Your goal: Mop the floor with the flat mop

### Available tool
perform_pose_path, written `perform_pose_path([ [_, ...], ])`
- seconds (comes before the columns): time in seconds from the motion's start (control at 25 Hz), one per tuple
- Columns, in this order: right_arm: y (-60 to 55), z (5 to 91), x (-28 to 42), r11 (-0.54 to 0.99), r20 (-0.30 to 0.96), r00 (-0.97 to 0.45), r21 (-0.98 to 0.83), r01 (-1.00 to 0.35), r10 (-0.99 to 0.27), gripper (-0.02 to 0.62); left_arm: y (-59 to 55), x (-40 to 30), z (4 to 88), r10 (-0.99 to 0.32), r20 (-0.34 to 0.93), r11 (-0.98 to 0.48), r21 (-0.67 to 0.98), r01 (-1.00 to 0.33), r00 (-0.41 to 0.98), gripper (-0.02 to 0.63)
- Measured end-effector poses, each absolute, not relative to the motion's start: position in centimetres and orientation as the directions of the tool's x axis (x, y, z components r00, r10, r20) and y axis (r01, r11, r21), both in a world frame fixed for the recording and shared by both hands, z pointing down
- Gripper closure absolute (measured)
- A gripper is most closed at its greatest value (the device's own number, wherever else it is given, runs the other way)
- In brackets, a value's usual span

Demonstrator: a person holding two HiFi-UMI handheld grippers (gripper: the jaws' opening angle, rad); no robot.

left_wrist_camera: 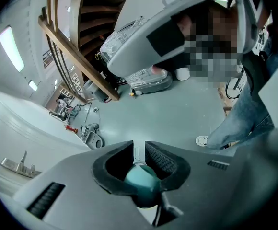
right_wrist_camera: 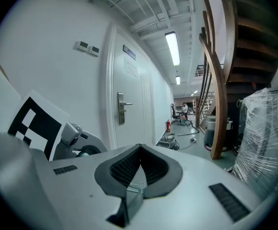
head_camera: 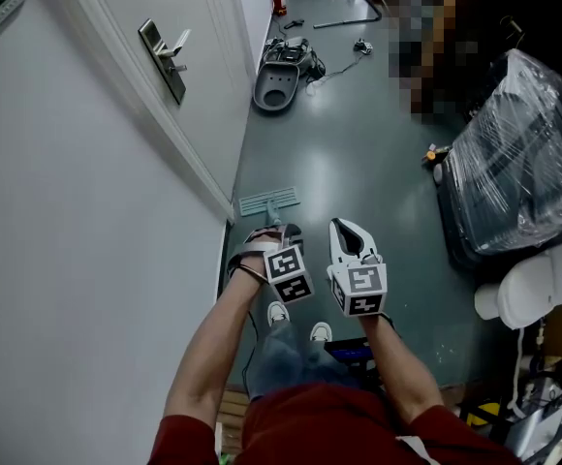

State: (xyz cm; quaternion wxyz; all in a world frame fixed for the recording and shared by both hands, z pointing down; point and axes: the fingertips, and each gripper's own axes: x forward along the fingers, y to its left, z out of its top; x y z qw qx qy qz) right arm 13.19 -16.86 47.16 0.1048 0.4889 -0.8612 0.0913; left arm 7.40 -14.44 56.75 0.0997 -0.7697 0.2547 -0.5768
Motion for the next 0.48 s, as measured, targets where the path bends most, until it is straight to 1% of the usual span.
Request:
perform_pose_path([
  [0.24, -15.0, 47.8, 15.0, 0.480, 0.287, -0.482, -0.084, -0.873, -0.828, 0.578, -10.4, 8.0, 56.3, -0.499, 0.841, -0.854, -0.436, -0.283, 0.209, 0.526],
  [0.48, -11.6, 47.6, 13.7, 0.478, 0.286, -0.475, -0.067, -0.876, -0.832, 0.578, -6.4, 7.2, 56.7, -0.489, 0.844, -0.864, -0.433, -0.258, 0.221, 0.526],
])
